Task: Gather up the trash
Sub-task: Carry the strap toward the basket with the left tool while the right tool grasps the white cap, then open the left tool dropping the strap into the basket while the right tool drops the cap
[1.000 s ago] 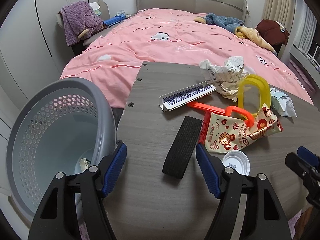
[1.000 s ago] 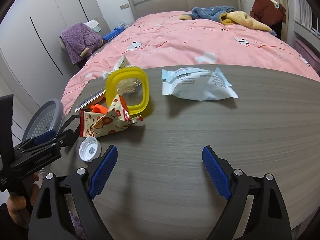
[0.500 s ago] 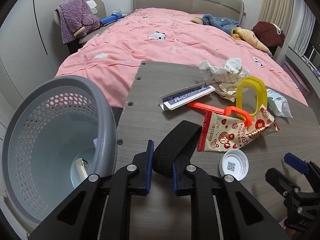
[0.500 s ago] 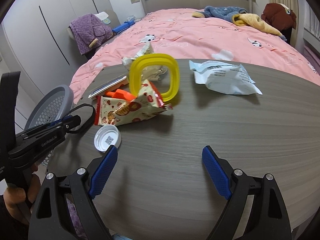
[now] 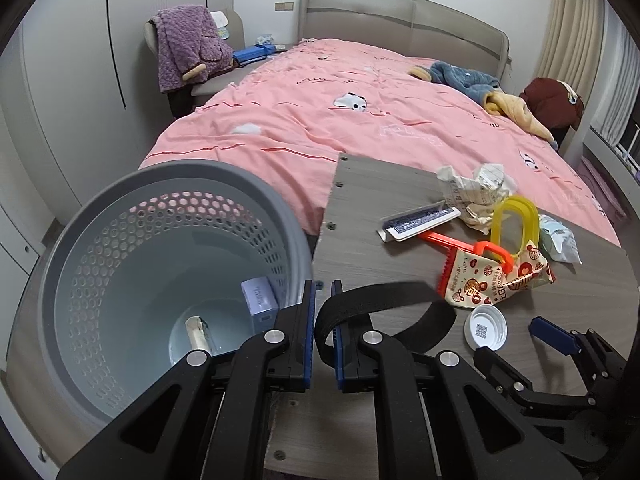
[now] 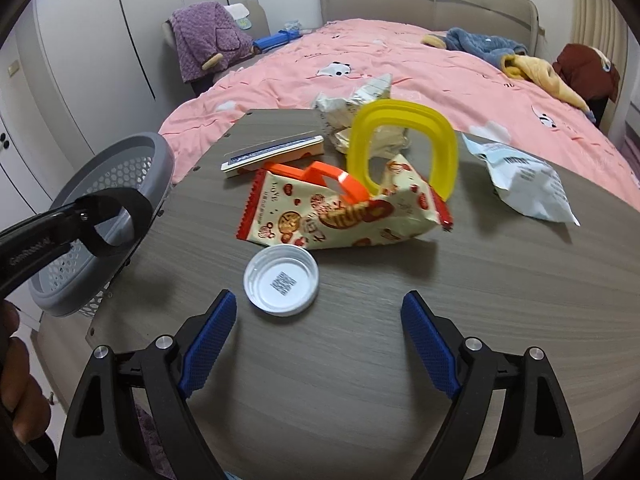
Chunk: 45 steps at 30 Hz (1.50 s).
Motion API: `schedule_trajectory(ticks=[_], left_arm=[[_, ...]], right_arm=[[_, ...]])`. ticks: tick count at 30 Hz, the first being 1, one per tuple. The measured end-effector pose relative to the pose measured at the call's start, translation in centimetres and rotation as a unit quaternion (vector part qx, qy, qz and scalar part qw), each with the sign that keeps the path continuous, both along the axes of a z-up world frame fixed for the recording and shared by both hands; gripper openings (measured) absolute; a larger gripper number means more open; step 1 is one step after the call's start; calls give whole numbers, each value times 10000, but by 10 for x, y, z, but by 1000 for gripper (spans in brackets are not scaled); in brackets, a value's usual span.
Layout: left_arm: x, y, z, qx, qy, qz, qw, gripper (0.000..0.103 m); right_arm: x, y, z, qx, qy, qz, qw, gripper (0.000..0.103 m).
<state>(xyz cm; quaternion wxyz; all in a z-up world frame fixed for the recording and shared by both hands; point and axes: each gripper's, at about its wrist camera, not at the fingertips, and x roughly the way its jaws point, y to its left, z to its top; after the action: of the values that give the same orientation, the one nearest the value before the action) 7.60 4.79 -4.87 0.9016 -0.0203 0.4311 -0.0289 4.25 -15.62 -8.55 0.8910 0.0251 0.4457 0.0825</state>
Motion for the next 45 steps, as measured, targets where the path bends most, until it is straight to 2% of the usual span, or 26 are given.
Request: schedule_trajectory(ticks=[4,7,12,14,21,27,37,45], left_arm=[[-3,8,3,-42,-36,69,10000,8],[-5,14,2,-76,-35,108,9999,8],[-9,21,2,-126,-39,150,9998,8],[-11,22,2,-136,-54,158,9998,8],[-18,31,3,-218,-104,197,9995,8],[-24,51,1,-208,-124,335,9991,8],[-15,111,-4,-3,-57,829,9965,8],[-3,145,-12,107,66,1038,9945,8]], right_arm=[[5,14,-1,-263,-38,37,9996,76],[8,22,-1,-434,-52,85,9990,69],[8,27,1,-511,-93,188,9985,45],[7,28,2,-507,-94,214,9984,39],[-4,27,9,-379,-123,238,9989,39],[-10,37,26,-174,-259,380,9988,39],[18,101,48,124,-388,1125,9928,39],[41,159,49,239,-326,1703,9846,40]])
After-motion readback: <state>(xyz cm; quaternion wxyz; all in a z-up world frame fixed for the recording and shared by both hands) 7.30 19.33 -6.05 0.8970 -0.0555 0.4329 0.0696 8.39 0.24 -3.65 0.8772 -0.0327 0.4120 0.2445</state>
